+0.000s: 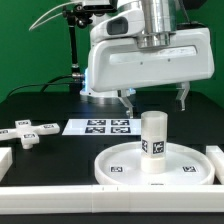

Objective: Assemble round table

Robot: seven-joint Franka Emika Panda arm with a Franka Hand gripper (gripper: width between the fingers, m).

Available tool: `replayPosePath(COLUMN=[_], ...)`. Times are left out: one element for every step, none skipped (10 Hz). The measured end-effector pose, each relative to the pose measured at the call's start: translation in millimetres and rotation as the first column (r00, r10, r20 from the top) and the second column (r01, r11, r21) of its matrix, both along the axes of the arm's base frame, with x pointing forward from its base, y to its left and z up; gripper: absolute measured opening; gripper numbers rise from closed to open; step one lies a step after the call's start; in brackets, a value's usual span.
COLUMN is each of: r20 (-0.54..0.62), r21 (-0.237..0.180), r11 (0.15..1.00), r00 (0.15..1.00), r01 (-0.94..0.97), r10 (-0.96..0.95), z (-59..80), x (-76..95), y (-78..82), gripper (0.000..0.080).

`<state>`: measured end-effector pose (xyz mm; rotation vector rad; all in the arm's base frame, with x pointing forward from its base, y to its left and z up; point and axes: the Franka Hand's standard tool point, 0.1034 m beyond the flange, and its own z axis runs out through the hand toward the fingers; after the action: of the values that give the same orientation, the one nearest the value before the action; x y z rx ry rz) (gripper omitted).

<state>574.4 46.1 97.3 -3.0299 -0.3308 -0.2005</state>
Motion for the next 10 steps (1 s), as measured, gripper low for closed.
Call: replayPosePath(r20=[-0.087, -0.131, -0.135, -0.119, -0.118, -0.109, -0.105, -0.106, -0.106, -0.104], r21=[0.009, 0.011, 0.012, 0.008, 0.007, 0.004, 0.002, 0.003, 0.003, 0.003], r11=[1.000, 1.000, 1.000, 1.000, 1.000, 1.000, 1.000, 1.000, 1.000, 1.000], r00=[0.996, 0.991, 0.991, 0.993, 0.993, 0.994, 0.994, 0.994, 0.994, 0.994], r01=[-0.005, -0.018, -0.021, -0.021, -0.021, -0.023, -0.023, -0.022, -0.022, -0.023], r10=[0.005, 0.019, 0.022, 0.022, 0.021, 0.023, 0.024, 0.023, 0.022, 0.023], z=[-2.4, -3.1, -5.7, -7.1, -7.1, -6.4, -6.5, -8.0, -10.1, -10.4], x=[-6.0, -3.8, -1.0, 0.6, 0.8, 2.4, 3.0, 2.7, 2.5, 2.8], y=[4.1, 6.0, 4.6, 1.2, 0.4, -0.3, -3.3, -6.5, -6.7, -6.2], gripper=[0.0649, 0.0649, 0.0649, 0.0649, 0.0649, 0.0649, 0.0649, 0.0649, 0.0649, 0.0529])
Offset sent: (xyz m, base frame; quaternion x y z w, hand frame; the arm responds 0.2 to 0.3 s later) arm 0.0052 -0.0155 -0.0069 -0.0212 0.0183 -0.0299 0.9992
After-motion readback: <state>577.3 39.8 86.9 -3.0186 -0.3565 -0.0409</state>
